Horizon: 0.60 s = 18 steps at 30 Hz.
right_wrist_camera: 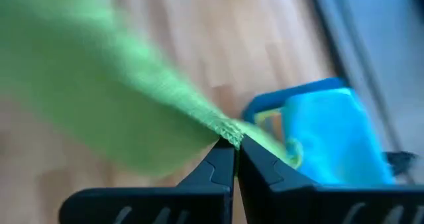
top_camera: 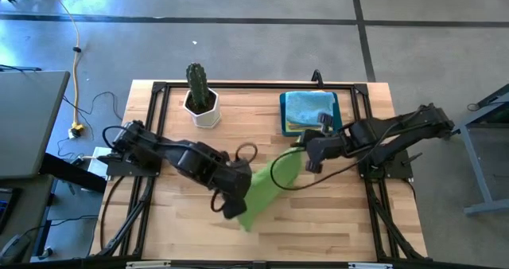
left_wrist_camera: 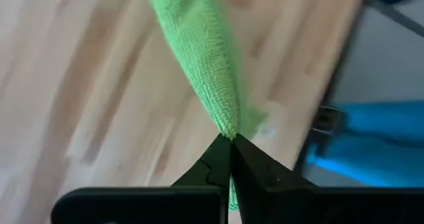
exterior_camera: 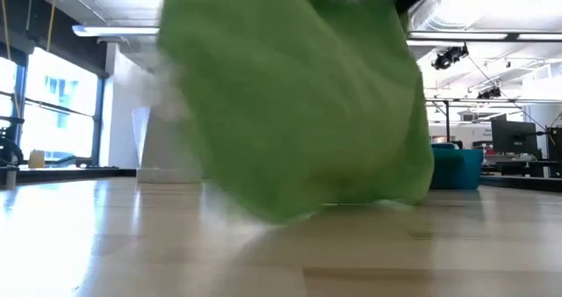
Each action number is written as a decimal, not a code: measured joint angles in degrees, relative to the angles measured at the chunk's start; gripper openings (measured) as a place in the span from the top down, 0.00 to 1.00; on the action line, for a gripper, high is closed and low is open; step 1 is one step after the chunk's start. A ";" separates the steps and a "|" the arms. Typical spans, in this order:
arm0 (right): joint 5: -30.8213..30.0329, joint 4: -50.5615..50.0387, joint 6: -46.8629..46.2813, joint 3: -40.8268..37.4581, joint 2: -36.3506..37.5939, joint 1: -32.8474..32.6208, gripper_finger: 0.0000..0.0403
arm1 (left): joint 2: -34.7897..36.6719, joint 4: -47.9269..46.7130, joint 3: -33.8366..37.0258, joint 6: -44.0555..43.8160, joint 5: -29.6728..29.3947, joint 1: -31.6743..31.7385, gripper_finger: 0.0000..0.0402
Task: Fold microfiber towels
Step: Fold the green microfiber cloth
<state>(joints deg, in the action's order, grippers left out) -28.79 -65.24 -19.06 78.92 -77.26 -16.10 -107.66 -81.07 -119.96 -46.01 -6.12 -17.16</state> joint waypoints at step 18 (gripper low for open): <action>18.15 -2.94 7.60 4.37 -3.45 -0.05 1.00 | -0.28 -4.97 -0.09 5.37 14.08 0.11 1.00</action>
<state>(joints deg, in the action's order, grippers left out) -10.64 -68.17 -11.46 83.29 -80.72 -16.15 -107.94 -86.05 -120.05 -40.64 7.96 -17.05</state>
